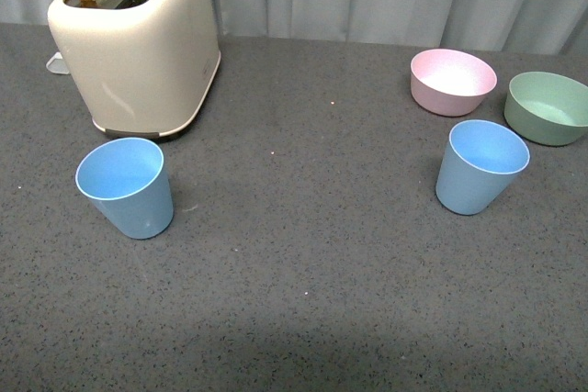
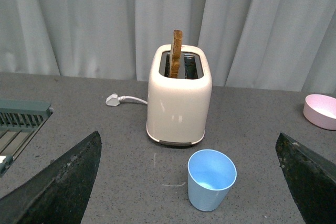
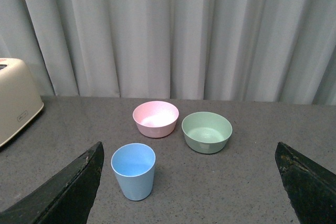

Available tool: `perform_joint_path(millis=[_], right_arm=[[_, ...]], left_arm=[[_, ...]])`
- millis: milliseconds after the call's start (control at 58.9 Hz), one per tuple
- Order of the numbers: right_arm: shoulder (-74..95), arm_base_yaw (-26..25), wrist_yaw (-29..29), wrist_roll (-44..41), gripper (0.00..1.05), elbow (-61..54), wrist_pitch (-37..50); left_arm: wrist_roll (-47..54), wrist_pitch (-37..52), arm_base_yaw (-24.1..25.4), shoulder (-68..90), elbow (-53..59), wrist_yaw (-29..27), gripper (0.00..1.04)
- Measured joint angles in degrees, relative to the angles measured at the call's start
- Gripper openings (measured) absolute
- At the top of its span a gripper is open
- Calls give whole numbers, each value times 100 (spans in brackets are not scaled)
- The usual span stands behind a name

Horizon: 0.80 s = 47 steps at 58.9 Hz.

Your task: Stack blue cups with both arms

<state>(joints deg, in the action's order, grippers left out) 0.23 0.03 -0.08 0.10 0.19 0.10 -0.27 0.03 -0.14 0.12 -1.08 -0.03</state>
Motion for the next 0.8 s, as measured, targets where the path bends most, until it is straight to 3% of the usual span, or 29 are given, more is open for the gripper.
perform_joint_path(millis=[798], right_arm=[[0, 0, 0, 0, 95, 0, 0]], left_arm=[[0, 0, 0, 0, 0, 0, 98]])
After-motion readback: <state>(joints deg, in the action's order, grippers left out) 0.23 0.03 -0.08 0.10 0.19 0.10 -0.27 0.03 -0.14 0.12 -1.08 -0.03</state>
